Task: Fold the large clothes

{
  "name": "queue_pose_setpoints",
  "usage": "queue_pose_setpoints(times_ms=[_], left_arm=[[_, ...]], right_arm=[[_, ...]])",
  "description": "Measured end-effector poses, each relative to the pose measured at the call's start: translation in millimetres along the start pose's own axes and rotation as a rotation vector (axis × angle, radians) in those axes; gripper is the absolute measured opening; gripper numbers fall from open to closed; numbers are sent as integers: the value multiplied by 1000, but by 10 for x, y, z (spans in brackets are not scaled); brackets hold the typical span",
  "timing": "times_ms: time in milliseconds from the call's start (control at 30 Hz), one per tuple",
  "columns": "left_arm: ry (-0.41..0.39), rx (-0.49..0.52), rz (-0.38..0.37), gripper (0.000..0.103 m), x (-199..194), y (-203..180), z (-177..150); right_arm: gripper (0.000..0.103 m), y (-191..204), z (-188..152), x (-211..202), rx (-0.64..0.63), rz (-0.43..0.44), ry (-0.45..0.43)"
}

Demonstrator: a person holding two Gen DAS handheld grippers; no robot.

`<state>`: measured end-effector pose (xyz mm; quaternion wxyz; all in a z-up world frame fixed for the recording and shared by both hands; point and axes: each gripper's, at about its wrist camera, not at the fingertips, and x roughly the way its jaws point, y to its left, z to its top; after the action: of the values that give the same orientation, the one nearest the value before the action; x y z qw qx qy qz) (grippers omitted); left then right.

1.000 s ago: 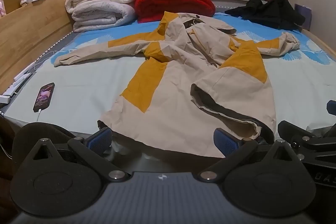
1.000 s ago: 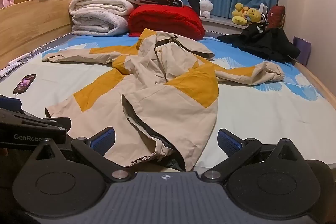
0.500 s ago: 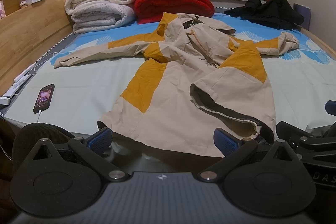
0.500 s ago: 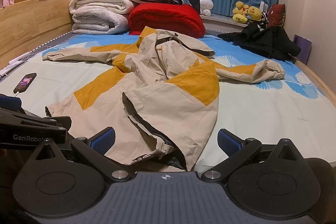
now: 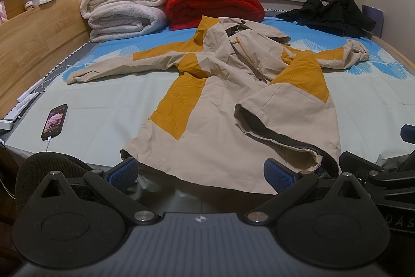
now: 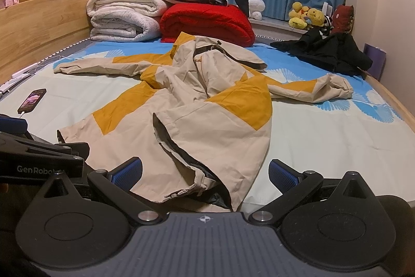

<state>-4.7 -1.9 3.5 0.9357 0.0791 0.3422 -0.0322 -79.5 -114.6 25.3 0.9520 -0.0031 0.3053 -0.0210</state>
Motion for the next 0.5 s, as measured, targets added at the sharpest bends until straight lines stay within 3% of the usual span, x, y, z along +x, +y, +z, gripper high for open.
queue_pose_setpoints(times_ms=[500], left_arm=[[-3, 3, 0, 103, -17, 4, 9]], right_arm=[[102, 22, 11, -20, -5, 1, -1]])
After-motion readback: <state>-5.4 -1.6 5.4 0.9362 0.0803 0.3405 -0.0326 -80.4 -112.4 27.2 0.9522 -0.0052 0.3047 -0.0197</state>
